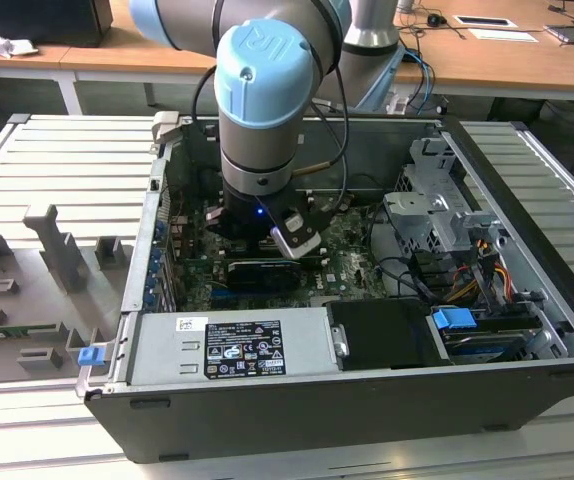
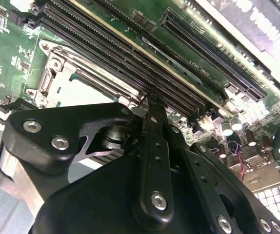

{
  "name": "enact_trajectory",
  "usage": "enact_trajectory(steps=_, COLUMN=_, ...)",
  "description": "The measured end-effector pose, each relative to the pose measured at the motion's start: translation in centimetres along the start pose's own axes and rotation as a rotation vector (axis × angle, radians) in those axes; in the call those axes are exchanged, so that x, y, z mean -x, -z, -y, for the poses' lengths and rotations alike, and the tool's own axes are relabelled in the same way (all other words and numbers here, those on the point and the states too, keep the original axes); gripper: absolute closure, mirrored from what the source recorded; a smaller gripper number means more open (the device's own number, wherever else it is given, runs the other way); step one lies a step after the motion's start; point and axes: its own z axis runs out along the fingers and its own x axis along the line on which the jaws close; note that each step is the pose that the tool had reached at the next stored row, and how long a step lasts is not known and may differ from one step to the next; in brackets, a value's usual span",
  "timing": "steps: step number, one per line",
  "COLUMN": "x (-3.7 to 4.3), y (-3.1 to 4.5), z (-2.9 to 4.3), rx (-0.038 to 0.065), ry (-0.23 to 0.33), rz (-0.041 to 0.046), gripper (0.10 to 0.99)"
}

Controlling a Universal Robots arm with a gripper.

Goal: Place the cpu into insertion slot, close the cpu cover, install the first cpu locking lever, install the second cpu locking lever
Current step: 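Install the second cpu locking lever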

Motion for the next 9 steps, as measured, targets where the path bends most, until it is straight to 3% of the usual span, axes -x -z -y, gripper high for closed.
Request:
enact_trajectory(steps=3, x=0.0, y=-0.12, z=0.04, rx=0.006, ry=0.0, rz=0.0003, gripper=0.98)
enact_trajectory(steps=6, x=-0.05, y=-0.38, z=0.11, rx=0.019, ry=0.0, rz=0.0013, gripper=0.98)
enact_trajectory(steps=9, x=-0.23, y=-0.63, z=0.16, rx=0.022, ry=0.0, rz=0.0017, gripper=0.98)
